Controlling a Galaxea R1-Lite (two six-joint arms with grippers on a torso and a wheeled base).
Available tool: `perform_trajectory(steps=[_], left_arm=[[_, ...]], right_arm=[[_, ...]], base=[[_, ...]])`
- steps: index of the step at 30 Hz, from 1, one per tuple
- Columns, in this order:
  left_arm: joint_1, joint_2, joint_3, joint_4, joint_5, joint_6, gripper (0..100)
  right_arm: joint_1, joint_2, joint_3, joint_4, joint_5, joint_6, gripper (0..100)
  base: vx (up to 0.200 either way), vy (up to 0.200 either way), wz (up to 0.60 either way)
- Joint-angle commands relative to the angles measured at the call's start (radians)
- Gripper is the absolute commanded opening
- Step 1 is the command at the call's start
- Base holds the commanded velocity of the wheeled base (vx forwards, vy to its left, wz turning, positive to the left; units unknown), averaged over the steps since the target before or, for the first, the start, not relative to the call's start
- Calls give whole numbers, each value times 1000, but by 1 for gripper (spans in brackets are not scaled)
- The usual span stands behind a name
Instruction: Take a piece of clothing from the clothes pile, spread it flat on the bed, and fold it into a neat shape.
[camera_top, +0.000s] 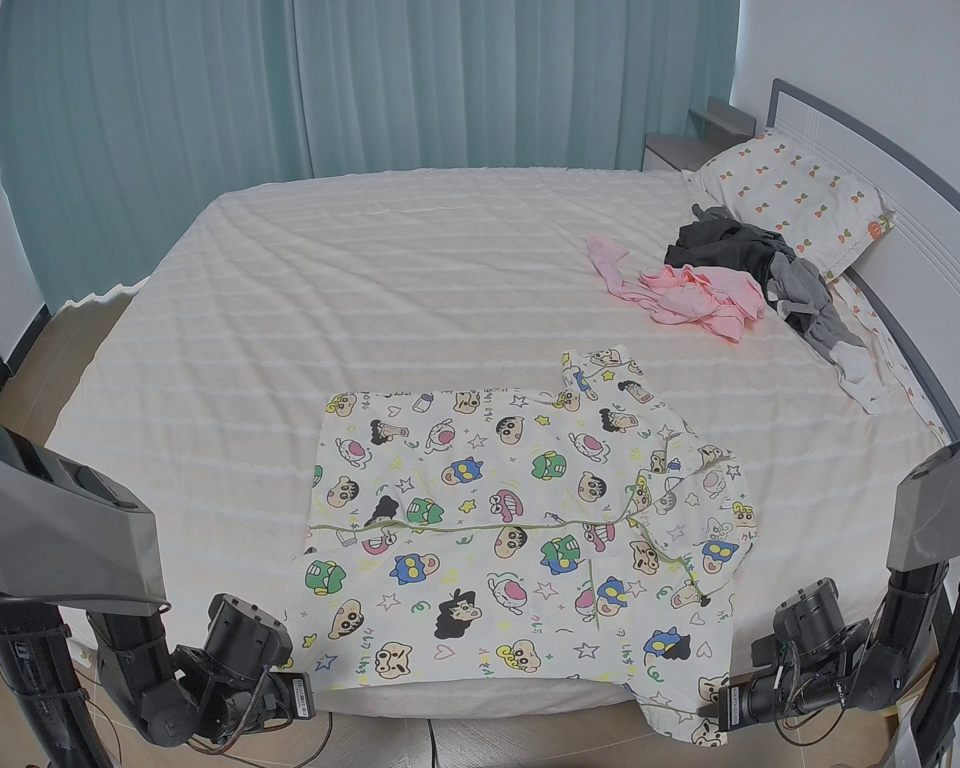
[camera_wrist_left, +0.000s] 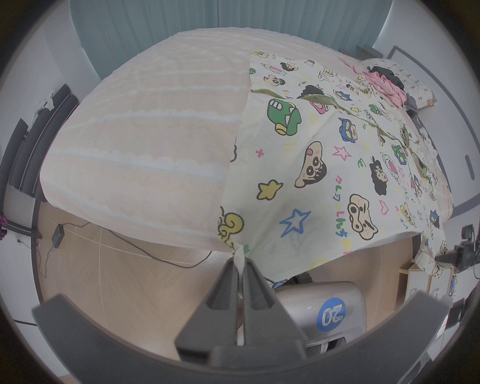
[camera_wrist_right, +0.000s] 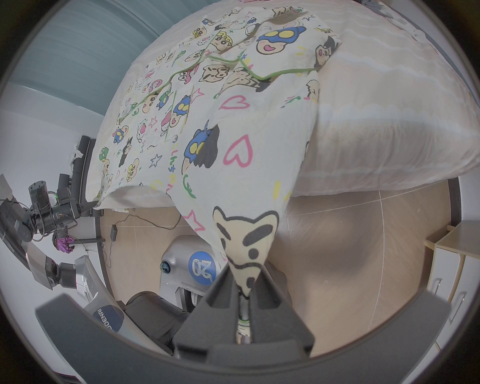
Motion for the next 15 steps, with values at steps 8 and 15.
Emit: perform_trajectory(steps=[8, 15], left_arm=[[-4, 14, 17, -1, -1, 0, 0], [7, -26, -106, -20, 7, -36, 0]], right_arm=[[-6, -54, 18, 61, 23, -24, 0], [-86, -149, -22, -61, 28, -1, 0]], base=[[0, 0, 0], [0, 0, 0]])
